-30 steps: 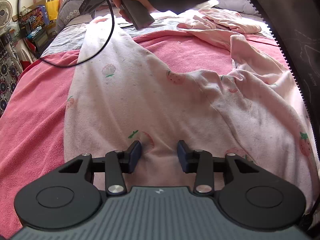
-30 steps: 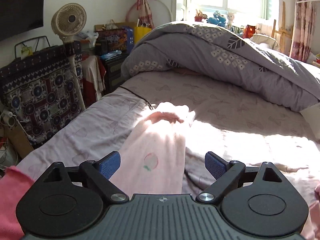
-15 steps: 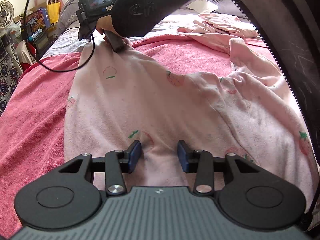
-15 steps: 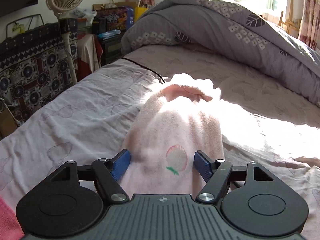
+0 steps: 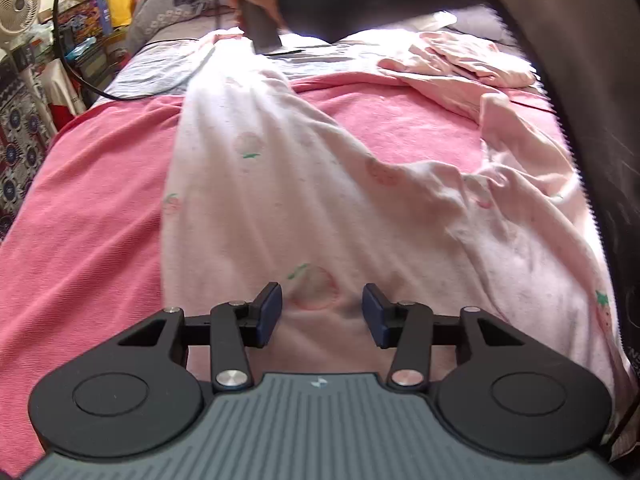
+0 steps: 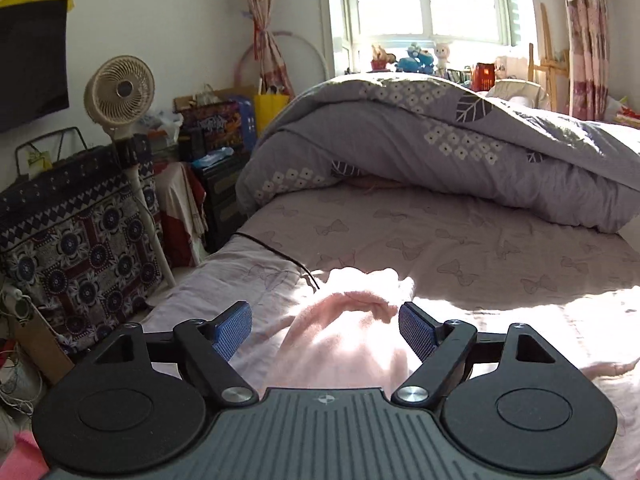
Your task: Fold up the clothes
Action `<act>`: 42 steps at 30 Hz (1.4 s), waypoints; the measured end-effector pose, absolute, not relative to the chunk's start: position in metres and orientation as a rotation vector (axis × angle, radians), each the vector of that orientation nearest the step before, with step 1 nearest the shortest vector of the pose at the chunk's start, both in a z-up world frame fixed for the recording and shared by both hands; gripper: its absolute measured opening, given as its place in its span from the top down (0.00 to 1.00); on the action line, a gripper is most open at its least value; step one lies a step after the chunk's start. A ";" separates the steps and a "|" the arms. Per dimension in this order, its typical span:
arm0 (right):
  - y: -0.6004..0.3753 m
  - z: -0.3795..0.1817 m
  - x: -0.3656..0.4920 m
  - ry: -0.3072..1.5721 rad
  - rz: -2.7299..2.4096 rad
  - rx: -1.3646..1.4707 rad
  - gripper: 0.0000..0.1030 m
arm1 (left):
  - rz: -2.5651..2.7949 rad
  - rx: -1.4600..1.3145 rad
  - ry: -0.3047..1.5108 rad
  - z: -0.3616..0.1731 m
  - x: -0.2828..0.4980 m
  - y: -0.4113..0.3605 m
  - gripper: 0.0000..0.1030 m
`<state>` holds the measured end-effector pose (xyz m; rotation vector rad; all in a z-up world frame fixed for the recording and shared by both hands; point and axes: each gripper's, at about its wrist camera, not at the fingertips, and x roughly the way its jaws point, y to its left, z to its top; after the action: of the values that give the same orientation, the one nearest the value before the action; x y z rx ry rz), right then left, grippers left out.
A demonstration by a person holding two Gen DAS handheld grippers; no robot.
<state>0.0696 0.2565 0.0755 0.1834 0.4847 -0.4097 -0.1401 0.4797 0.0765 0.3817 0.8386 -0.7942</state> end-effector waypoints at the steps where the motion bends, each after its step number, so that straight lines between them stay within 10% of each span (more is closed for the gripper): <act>1: 0.269 0.073 0.045 0.508 -0.429 0.172 0.18 | -0.757 0.372 0.836 0.083 -0.132 0.487 0.48; 16: 0.410 0.030 -0.148 0.822 -0.319 0.128 0.32 | -0.420 0.420 0.839 0.108 -0.006 0.539 0.45; 42: 0.513 0.050 -0.329 0.919 -0.622 0.324 0.31 | -1.002 0.749 0.763 0.069 -0.069 0.437 0.43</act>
<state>-0.3292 0.5135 0.0498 0.3245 0.9186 -0.6217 -0.0692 0.4373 0.0691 0.7492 0.7632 -1.0017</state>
